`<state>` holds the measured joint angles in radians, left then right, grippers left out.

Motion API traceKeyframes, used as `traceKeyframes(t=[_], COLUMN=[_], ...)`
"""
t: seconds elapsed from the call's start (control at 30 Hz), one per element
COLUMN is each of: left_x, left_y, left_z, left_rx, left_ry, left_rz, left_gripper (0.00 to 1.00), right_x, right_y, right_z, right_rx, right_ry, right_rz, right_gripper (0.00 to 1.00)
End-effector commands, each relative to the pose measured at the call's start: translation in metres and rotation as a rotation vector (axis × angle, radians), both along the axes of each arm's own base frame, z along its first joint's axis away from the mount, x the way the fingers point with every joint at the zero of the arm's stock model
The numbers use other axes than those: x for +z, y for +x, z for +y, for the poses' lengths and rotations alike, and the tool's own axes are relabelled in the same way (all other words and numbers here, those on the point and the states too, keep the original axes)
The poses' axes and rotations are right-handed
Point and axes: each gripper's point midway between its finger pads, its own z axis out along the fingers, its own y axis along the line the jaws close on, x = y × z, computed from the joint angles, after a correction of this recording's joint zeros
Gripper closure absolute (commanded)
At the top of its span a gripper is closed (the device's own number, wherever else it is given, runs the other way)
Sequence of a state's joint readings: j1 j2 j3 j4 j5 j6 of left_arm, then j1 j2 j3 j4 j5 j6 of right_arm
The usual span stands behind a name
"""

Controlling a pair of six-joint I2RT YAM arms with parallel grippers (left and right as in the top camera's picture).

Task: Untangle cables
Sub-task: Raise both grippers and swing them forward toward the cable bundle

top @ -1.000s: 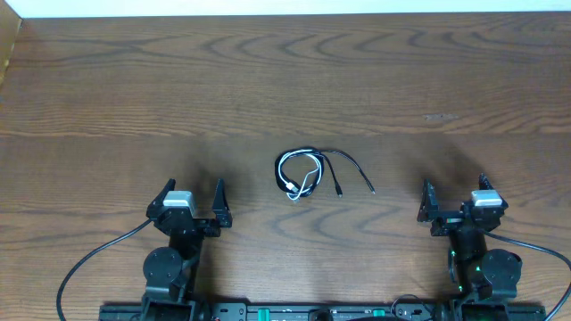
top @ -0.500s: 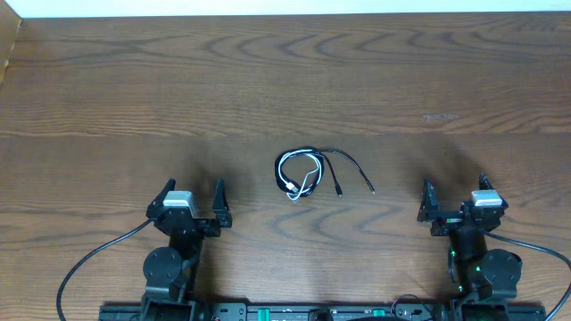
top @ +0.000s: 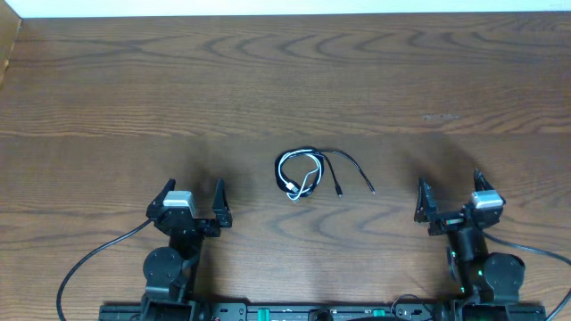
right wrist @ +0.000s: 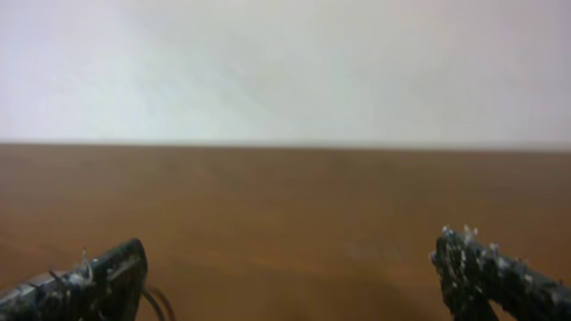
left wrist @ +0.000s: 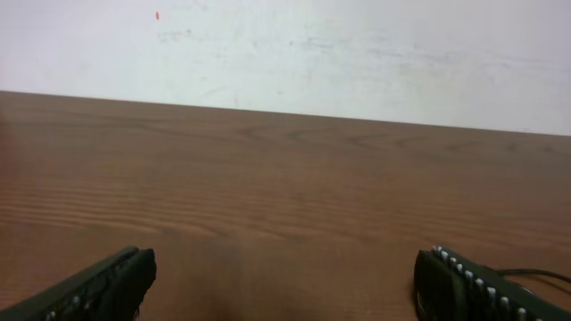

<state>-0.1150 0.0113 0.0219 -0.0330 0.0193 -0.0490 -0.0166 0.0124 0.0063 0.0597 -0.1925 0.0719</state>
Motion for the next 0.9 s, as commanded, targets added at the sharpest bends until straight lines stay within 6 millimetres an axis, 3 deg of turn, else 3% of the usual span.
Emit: traceKeyframes(t=[0.0,0.1,0.23,0.37,0.63,0.87], left_x=[-0.015,0.011,0.083,0.147,0.201,0.245], left_y=[0.000,0.002,-0.005,-0.030,-0.048,-0.034], left_z=[0.005,0.002,0.001,0.004,0.006,0.005], left_rx=[0.030,0.014,0.006,0.007,0.007,0.006], left_ry=[0.020,0.005,-0.029,-0.060,-0.066,-0.047], left_rz=[0.041,-0.058,-0.341,-0.602,-0.660,-0.500], left_gripper=[0.02,0.02,0.02,0.02,0.02,0.02], right_x=[0.016,0.033,0.055,0.093,0.157,0.188], right_y=[-0.007,-0.012,-0.017,-0.029,-0.049,-0.034], right_z=[0.022,0.027,0.027,0.027,0.027,0.027], right_rx=[0.138,0.162,0.153,0.145,0.102,0.089], right_ry=[0.014,-0.025,-0.078,-0.100,-0.237,-0.292], right_rz=[-0.064,-0.140,-0.232,-0.362,-0.513,-0.492], right_gripper=[0.01,0.01,0.01,0.01,0.01,0.01])
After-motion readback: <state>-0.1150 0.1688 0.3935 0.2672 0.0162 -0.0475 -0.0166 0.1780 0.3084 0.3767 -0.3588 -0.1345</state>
